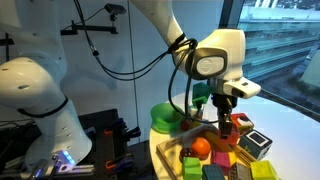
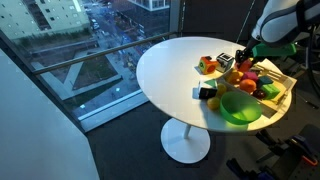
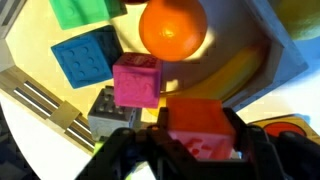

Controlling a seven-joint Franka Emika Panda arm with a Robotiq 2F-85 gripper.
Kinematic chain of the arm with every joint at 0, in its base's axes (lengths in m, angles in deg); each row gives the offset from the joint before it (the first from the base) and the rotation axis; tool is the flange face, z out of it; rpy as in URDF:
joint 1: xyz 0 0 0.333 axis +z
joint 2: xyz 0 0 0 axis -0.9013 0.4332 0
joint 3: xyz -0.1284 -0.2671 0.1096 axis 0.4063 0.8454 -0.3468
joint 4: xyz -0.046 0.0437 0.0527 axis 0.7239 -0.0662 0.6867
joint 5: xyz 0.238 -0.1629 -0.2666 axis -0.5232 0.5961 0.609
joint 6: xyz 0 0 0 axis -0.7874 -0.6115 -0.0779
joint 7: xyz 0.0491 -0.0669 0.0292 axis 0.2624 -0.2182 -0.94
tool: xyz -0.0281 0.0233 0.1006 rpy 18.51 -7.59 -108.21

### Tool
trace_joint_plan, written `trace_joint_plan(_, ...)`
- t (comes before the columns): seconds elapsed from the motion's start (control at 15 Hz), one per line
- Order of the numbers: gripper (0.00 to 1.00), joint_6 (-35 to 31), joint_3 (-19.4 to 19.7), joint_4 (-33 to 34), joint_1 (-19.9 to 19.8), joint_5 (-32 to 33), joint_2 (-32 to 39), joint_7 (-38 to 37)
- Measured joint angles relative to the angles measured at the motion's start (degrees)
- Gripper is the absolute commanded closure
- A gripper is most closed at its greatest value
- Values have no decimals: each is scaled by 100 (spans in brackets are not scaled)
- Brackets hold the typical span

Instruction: Put the orange block on the table

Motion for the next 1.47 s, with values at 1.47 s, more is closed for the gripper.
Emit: trace_joint_plan(1.47, 69, 465, -242, 303, 390, 259, 27, -447)
